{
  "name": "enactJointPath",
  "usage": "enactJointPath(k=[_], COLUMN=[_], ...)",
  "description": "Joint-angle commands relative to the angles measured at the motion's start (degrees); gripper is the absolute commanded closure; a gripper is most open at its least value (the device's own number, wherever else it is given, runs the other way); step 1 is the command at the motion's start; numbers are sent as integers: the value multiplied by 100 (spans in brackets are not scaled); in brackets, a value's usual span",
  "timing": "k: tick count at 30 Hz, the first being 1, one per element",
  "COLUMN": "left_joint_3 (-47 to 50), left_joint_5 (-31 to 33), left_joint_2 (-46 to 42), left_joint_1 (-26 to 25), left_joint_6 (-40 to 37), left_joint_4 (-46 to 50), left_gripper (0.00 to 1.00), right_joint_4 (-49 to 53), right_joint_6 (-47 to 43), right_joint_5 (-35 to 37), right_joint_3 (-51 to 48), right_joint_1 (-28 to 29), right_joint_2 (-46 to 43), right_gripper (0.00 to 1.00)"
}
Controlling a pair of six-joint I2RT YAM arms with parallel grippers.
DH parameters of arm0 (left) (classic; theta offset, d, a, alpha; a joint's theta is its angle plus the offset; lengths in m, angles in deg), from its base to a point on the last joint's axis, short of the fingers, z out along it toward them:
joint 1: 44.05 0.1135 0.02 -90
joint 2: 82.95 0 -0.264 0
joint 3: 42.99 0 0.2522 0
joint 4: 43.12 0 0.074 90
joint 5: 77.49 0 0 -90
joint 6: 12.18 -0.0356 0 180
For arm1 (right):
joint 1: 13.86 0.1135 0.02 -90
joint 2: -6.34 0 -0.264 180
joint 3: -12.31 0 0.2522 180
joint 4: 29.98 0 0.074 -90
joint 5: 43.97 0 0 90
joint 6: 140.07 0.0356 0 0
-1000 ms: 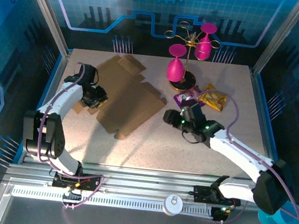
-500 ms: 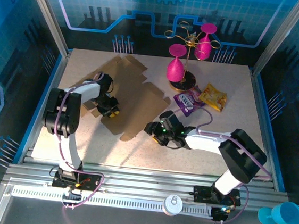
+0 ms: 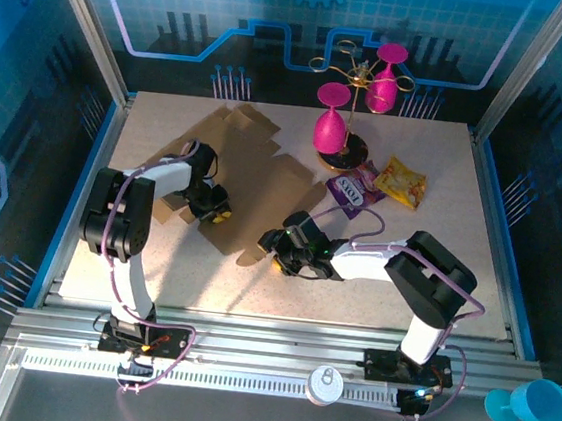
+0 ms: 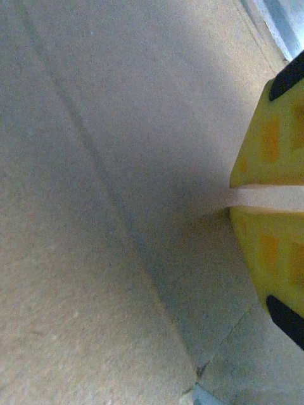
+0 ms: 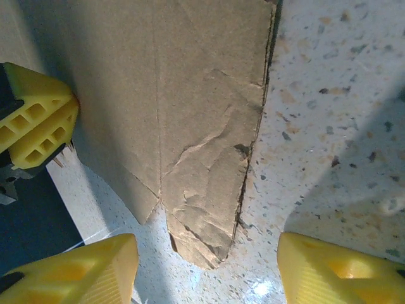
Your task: Fold the paper box
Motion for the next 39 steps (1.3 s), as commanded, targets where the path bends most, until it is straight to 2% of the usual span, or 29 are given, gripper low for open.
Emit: enactJointPath(k=[1, 6, 9, 14, 19, 25, 30, 39], left_joint_3=[87, -318, -656, -998, -1178, -1395, -1246, -824], left_joint_5=[-141, -158, 55, 399, 535, 976, 745, 758], left_joint_2=[-176, -445, -628, -689, -198, 389, 760, 657], left_joint_1=[-49, -32, 63, 615, 1209, 1531, 1518, 1498], left_joint_6=[137, 70, -73, -392, -909, -1315, -1303, -1298], left_joint_4=[277, 559, 877, 1270, 1379, 1294, 1111, 931], left_gripper=[82, 76, 68, 62, 62, 63, 64, 65], right_joint_4=[-383, -339, -400, -542, -951, -762, -965, -1118], right_joint_6=[249, 315, 347, 424, 612, 678, 738, 681], right_joint_5=[128, 140, 145, 118, -35, -15, 0, 54], right_joint_3=[207, 196, 141, 104, 167, 309, 356, 613], right_joint_1=[124, 124, 112, 114, 145, 194, 196, 161], right_joint_2=[323, 213, 176, 192, 379, 406, 568, 683], right_gripper=[40, 41, 41, 40, 40, 40, 41, 42])
